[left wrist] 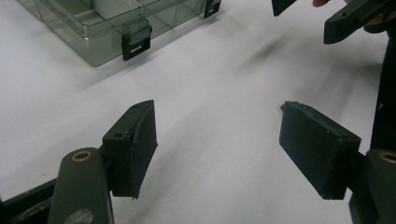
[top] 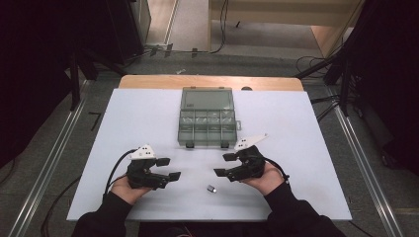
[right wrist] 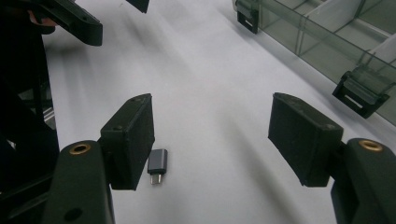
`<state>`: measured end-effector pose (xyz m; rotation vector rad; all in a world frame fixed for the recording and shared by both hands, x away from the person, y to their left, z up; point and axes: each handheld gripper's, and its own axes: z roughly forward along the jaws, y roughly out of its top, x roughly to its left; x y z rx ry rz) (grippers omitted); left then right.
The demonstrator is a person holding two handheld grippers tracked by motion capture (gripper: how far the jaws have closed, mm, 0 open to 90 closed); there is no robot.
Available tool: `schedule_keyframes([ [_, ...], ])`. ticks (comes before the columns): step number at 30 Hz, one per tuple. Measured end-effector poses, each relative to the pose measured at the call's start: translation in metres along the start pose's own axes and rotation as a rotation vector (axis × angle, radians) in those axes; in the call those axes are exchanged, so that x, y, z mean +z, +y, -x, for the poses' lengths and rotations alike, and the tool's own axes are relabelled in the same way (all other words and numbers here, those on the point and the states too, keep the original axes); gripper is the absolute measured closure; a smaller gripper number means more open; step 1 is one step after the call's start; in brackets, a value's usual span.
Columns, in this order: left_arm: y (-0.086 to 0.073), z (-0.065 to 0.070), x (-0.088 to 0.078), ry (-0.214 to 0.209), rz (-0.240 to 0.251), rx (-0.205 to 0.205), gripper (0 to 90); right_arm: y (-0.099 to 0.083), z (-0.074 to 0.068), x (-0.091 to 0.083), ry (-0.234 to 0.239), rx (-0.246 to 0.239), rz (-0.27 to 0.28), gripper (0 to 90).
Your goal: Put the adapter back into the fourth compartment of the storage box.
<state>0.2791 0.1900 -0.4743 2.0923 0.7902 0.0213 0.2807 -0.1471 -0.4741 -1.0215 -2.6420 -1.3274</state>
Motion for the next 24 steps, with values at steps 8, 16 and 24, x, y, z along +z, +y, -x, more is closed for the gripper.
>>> schedule_keyframes([
  [8, -0.001, -0.001, 0.000, -0.017, -0.009, -0.009, 28.0, 0.000, -0.006, 0.005, 0.003, -0.013, -0.013, 30.1],
  [16, -0.001, -0.003, 0.000, -0.013, 0.001, -0.016, 28.0, -0.004, -0.010, 0.007, 0.002, -0.011, -0.023, 30.2],
  [24, -0.001, -0.005, 0.000, -0.013, -0.005, -0.014, 28.0, -0.008, -0.015, 0.012, 0.005, -0.013, -0.041, 30.4],
])
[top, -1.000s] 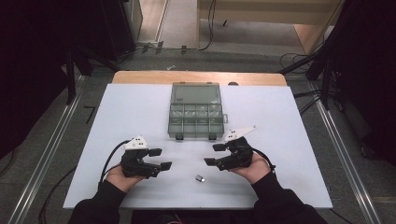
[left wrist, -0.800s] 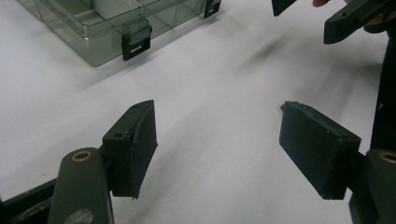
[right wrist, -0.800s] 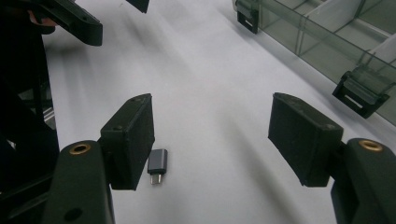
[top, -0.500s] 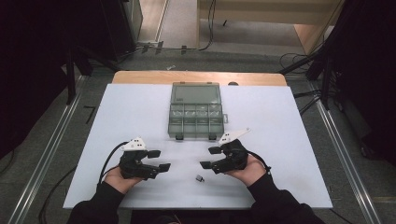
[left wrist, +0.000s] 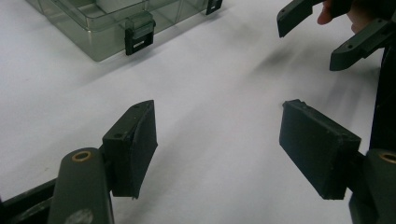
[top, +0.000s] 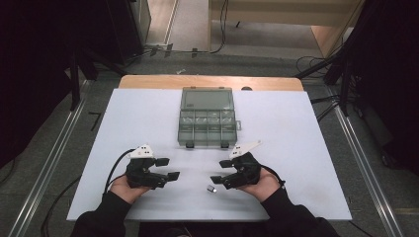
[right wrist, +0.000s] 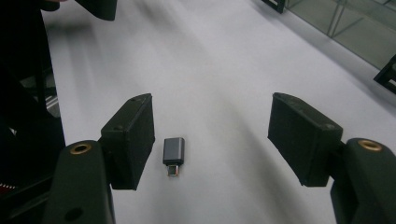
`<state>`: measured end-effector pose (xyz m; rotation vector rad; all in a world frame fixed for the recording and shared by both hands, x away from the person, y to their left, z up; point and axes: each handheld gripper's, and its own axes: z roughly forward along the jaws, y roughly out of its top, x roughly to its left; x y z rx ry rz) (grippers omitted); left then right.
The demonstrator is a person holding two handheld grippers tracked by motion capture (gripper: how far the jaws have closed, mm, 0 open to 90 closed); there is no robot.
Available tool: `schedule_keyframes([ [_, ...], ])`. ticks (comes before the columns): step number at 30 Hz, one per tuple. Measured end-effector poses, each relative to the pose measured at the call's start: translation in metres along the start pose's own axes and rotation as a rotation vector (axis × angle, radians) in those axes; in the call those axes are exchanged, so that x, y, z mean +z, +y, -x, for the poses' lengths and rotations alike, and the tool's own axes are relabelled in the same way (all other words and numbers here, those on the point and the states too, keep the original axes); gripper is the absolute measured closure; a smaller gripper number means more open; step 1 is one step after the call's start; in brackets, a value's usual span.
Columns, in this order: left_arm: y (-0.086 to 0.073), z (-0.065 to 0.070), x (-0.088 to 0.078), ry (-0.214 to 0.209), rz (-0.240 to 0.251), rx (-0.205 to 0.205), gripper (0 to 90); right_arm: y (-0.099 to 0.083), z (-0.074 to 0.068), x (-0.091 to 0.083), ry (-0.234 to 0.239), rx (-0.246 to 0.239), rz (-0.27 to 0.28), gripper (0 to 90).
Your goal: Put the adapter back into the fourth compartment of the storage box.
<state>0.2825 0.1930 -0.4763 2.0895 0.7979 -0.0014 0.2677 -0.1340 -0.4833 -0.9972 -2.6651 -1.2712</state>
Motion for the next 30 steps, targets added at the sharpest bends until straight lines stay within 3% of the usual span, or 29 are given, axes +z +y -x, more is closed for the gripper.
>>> schedule_keyframes([
  [19, 0.000, 0.000, -0.001, 0.007, 0.002, 0.001, 28.0, -0.006, -0.010, 0.018, -0.013, -0.019, -0.059, 33.4],
  [30, 0.000, 0.000, -0.001, 0.015, 0.002, 0.004, 28.0, -0.008, -0.017, 0.025, -0.028, -0.040, -0.087, 42.4],
])
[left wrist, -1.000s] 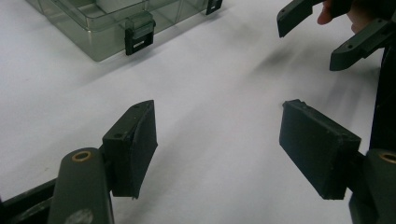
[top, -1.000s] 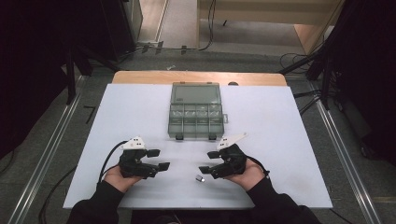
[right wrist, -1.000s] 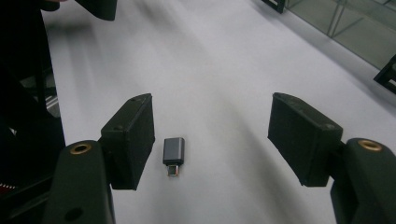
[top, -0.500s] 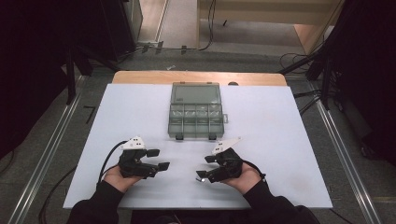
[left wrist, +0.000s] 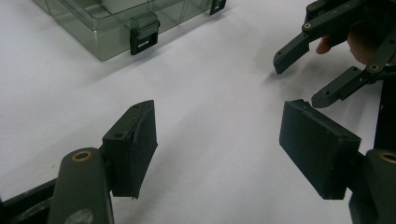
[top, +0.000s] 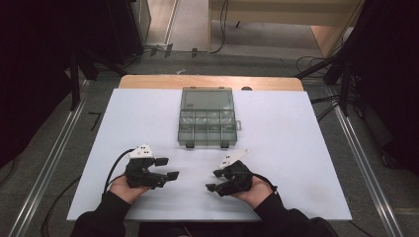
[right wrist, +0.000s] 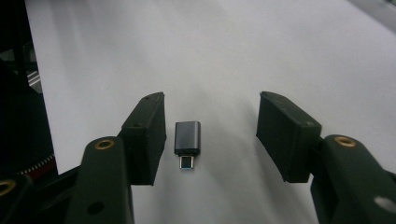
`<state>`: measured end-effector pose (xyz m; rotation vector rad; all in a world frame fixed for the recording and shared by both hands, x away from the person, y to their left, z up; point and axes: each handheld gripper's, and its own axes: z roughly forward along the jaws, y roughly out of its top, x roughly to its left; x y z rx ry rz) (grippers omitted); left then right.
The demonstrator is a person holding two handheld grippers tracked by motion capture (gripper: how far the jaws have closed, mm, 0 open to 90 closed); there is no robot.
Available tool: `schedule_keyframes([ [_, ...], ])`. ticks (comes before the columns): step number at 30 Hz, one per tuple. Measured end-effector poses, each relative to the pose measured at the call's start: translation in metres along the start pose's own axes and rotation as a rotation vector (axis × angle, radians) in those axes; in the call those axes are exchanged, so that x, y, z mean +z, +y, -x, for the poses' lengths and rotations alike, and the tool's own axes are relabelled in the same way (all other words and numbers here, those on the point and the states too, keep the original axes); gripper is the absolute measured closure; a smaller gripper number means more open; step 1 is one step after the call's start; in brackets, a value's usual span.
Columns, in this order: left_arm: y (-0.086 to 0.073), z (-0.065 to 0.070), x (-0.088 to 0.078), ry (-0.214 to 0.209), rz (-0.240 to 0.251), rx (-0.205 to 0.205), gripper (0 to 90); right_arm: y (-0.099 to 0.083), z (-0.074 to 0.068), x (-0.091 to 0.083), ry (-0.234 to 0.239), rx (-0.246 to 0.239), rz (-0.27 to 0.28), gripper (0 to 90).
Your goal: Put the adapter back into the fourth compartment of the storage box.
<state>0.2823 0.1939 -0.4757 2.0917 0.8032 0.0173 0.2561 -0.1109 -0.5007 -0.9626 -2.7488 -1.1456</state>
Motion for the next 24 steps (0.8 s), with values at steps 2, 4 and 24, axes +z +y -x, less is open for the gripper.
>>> schedule_keyframes([
  [2, 0.000, 0.001, 0.000, -0.003, -0.003, 0.003, 28.0, 0.000, -0.002, 0.001, 0.007, -0.002, -0.008, 44.9],
  [4, 0.000, 0.001, 0.000, 0.000, -0.003, 0.004, 28.0, -0.001, -0.003, 0.002, 0.014, 0.000, -0.017, 47.0],
  [24, 0.001, -0.001, 0.000, 0.005, -0.003, 0.002, 28.0, -0.002, -0.010, 0.006, 0.010, 0.010, -0.066, 74.2],
])
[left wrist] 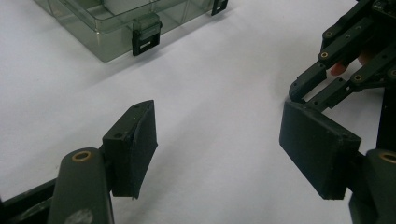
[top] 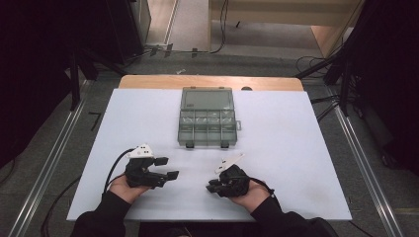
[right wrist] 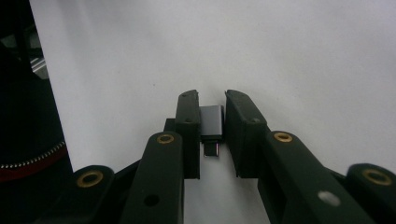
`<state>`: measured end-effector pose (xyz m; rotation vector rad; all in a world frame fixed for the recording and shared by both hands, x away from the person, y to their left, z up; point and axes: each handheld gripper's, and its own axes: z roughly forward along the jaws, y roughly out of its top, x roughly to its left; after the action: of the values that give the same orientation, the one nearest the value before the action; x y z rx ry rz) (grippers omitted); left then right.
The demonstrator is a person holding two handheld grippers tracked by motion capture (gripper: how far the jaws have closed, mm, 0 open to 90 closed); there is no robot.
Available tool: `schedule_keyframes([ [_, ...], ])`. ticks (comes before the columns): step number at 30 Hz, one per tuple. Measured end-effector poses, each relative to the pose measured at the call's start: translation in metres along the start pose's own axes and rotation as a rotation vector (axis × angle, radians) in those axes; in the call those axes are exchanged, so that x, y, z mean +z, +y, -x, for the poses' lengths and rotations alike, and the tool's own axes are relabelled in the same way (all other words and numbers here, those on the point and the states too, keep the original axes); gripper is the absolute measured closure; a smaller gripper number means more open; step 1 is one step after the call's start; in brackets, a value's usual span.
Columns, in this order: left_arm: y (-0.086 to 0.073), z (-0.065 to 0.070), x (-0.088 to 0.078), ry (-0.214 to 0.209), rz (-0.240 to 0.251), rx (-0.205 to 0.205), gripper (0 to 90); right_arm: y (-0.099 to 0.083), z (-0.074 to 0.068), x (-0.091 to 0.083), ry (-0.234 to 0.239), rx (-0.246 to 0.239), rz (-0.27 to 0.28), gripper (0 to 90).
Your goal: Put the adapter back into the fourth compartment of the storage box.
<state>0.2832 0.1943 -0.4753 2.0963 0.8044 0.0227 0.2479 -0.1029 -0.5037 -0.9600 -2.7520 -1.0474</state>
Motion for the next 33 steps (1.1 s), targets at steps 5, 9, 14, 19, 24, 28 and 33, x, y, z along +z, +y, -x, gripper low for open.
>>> schedule_keyframes([
  [5, 0.000, -0.001, 0.000, -0.003, 0.002, -0.004, 28.0, 0.001, 0.004, 0.000, 0.028, 0.011, -0.003, 74.3],
  [9, 0.001, -0.001, 0.001, -0.007, 0.005, -0.006, 28.0, 0.001, 0.006, 0.000, 0.042, 0.024, 0.000, 74.3],
  [14, 0.002, -0.002, 0.001, -0.009, 0.008, -0.004, 28.0, 0.000, 0.011, -0.005, 0.051, 0.052, 0.022, 74.3],
  [19, 0.004, -0.002, 0.003, -0.015, 0.007, -0.001, 28.0, -0.001, 0.017, -0.014, 0.049, 0.079, 0.056, 74.4],
  [24, 0.006, -0.002, 0.005, -0.024, 0.007, 0.003, 28.0, -0.003, 0.024, -0.022, 0.040, 0.102, 0.083, 74.4],
  [28, 0.008, -0.002, 0.008, -0.030, 0.005, 0.006, 28.0, -0.004, 0.027, -0.029, 0.028, 0.115, 0.101, 74.4],
  [33, 0.010, -0.002, 0.010, -0.040, 0.004, 0.011, 28.0, -0.007, 0.031, -0.035, 0.015, 0.137, 0.114, 74.4],
])
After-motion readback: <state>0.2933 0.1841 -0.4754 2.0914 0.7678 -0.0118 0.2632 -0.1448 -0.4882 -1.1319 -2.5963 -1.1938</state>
